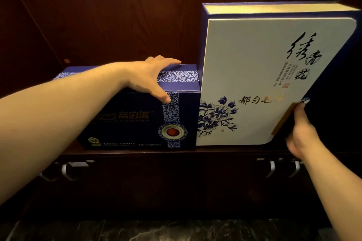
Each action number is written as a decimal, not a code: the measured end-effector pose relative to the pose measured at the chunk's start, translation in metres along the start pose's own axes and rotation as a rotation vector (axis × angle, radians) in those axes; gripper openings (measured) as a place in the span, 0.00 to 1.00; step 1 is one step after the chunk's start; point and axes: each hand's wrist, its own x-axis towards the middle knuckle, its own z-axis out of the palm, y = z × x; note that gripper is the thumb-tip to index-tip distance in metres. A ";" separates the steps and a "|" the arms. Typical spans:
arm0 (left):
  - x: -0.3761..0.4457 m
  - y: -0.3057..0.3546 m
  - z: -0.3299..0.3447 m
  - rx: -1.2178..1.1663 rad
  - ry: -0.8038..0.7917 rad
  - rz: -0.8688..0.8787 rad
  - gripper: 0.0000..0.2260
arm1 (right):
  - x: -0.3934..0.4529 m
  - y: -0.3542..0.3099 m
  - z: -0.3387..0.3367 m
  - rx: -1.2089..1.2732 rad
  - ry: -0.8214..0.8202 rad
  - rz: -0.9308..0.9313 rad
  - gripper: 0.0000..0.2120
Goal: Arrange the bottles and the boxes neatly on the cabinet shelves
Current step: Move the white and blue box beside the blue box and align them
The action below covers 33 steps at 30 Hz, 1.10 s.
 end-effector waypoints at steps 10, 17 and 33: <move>0.000 0.000 0.001 -0.001 0.017 -0.001 0.54 | 0.003 0.002 -0.001 -0.002 0.040 0.025 0.33; 0.003 -0.002 0.002 0.001 0.012 0.006 0.53 | 0.002 0.002 -0.001 0.009 0.040 0.000 0.32; -0.014 -0.005 0.014 0.038 0.107 0.076 0.45 | -0.009 0.014 0.007 0.024 0.159 -0.027 0.52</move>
